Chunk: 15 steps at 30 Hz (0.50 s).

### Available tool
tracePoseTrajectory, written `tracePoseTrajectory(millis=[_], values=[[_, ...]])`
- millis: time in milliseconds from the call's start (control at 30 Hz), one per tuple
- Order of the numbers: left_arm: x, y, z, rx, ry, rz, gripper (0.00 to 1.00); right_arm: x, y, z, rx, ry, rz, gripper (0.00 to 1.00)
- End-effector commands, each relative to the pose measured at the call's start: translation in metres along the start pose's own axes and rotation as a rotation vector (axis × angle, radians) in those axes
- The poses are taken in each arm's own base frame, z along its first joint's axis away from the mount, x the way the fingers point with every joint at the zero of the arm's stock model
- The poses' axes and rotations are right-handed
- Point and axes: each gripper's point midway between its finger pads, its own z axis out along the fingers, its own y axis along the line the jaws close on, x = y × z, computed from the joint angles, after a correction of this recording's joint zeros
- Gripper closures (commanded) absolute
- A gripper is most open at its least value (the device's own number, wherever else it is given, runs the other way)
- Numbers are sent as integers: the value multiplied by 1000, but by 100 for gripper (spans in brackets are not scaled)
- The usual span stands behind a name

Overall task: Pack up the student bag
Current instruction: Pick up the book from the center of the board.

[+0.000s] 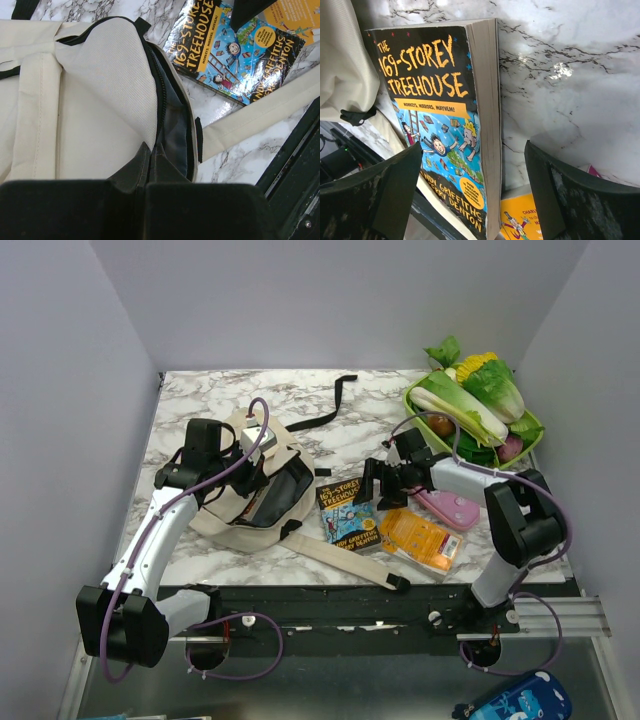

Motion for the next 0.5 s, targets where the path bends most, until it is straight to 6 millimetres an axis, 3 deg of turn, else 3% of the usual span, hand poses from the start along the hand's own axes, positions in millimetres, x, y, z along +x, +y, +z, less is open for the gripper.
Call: tracePoseTrajectory(millis=[0, 467], values=[[-16, 2, -2, -4, -40, 39, 100, 32, -23, 16, 36, 130, 29, 9], [-21, 1, -3, -1, -61, 39, 100, 70, -35, 10, 55, 260, 44, 12]])
